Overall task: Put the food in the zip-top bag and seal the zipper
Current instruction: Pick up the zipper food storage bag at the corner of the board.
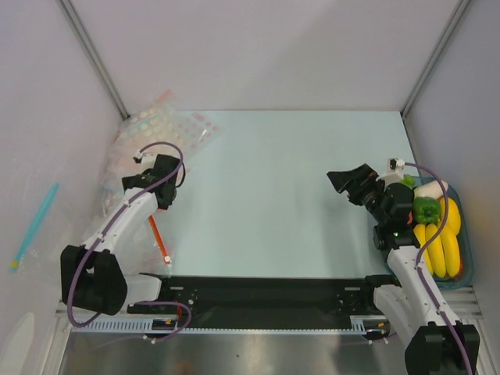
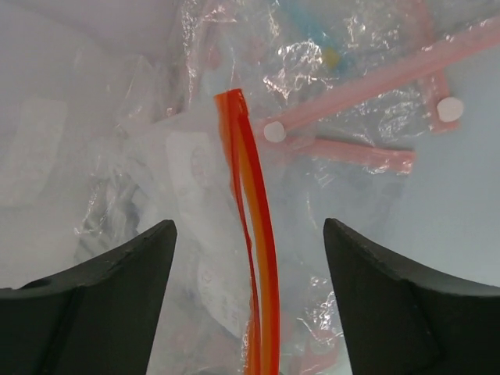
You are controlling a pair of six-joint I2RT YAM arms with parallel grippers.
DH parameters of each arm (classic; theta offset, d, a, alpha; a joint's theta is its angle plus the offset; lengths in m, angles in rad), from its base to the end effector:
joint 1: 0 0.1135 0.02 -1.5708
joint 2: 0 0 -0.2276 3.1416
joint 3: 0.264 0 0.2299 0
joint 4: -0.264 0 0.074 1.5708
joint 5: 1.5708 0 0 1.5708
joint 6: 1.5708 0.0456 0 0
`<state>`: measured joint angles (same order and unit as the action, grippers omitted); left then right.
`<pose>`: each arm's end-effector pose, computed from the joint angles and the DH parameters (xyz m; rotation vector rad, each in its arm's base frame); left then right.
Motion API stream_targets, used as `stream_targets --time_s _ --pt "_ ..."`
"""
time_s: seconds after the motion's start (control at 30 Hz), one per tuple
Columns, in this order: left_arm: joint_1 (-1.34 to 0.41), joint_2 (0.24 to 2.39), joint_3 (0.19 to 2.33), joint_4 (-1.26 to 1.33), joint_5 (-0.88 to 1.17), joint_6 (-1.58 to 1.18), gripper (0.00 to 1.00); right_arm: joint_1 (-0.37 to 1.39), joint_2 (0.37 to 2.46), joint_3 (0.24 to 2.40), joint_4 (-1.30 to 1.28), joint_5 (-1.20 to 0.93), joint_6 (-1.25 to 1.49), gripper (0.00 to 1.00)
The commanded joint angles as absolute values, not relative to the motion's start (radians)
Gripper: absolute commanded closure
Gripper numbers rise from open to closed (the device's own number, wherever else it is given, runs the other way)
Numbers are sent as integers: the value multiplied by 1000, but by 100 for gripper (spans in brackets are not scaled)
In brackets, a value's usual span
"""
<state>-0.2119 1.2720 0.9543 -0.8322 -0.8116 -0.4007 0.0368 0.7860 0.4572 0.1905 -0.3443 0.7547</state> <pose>0.2275 -0.0151 0.2225 -0.4429 2.3545 0.8237 0.2037 0.0229 0.2435 0.3691 1.7426 0.8735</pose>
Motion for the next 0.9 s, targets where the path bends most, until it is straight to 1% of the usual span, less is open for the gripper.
stream_targets --time_s 0.0,0.03,0.07,0.1,0.17,0.2,0.3,0.37,0.43,0.5,0.6,0.73,0.77,0.83,0.87 --pt "-198 1308 940 -799 -758 -353 21 32 761 469 201 -330 738 0" --pt "-198 1348 948 -804 -758 -363 41 32 756 469 201 -330 735 1" --pt "-198 1364 959 -834 -762 -371 57 32 756 469 199 -328 736 1" --pt "-198 1374 1001 -860 -788 -417 99 34 756 469 201 -328 735 0" --pt "-209 1362 1067 -926 -784 -454 100 32 761 466 199 -328 736 0" --pt "-222 1339 1113 -919 -763 -451 100 32 764 465 210 -331 738 1" --pt "-281 1240 1178 -844 -599 -391 100 35 778 460 230 -347 746 0" --pt "-293 1192 1204 -792 -442 -391 100 35 779 456 242 -357 759 0" --pt "-301 1180 1233 -764 -312 -426 100 34 779 446 274 -383 761 0" --pt "-317 1181 1246 -710 -247 -455 100 35 775 439 291 -387 762 1" --pt "-389 1193 1229 -612 -180 -503 100 38 781 436 307 -399 764 2" --pt "-538 1236 1164 -431 -149 -566 100 83 814 439 423 -518 744 5" --pt "-557 1250 1148 -360 -137 -575 100 144 822 446 431 -512 723 6" --pt "-601 1290 1132 -301 -126 -598 100 211 837 463 404 -451 645 7" --pt "-612 1298 1121 -232 -117 -603 100 241 844 488 391 -436 620 8"
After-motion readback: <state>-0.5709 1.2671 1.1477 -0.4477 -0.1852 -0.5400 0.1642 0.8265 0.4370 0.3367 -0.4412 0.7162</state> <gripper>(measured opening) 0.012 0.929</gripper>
